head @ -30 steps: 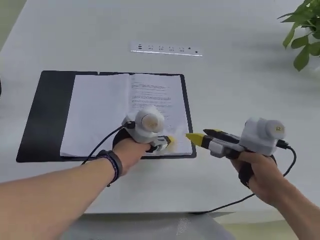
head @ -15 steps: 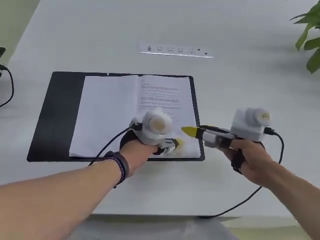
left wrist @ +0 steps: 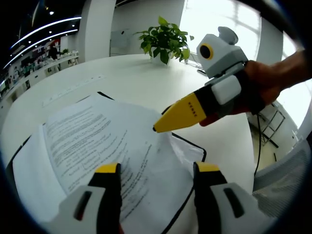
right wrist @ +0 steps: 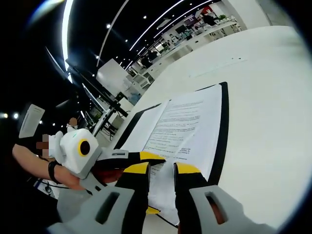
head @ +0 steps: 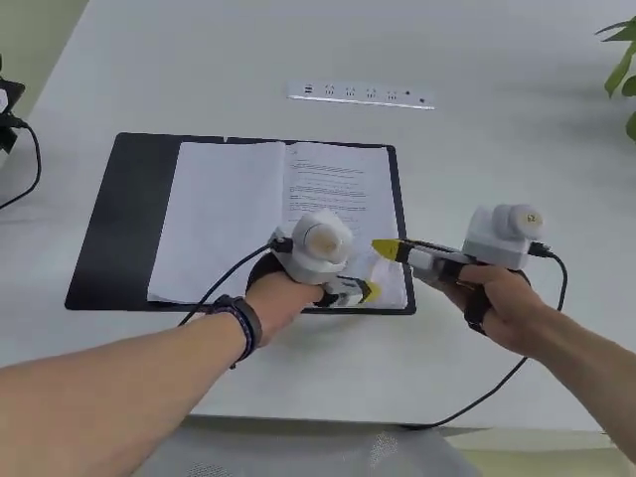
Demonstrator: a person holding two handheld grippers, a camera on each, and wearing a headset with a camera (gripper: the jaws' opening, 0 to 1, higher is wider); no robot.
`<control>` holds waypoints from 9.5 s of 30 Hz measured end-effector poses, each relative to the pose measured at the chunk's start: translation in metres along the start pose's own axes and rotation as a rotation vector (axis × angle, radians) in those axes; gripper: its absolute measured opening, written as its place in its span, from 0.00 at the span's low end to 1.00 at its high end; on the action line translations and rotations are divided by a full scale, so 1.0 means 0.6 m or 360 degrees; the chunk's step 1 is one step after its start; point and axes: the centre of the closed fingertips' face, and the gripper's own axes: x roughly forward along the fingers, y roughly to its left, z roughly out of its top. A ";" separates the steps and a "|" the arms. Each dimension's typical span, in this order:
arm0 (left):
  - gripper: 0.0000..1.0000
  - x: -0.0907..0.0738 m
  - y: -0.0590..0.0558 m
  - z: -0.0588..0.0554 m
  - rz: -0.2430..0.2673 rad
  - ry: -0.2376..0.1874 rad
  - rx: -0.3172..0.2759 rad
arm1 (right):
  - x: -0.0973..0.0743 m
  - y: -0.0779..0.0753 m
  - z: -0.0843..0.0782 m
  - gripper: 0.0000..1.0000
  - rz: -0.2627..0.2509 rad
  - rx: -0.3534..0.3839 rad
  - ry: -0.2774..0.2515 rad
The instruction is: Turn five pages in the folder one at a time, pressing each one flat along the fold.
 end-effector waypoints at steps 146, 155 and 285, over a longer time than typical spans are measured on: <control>0.75 -0.497 0.223 -0.179 0.0677 -0.0367 -0.0407 | 0.399 0.259 -0.124 0.03 0.0239 -0.0015 0.0379; 0.75 -0.489 0.221 -0.180 0.0661 -0.0352 -0.0411 | 0.412 0.238 -0.124 0.09 0.0212 -0.0018 0.0398; 0.00 -0.317 0.243 -0.240 0.0488 0.0035 -0.0267 | 0.327 0.045 0.084 0.00 0.0167 0.0193 -0.0127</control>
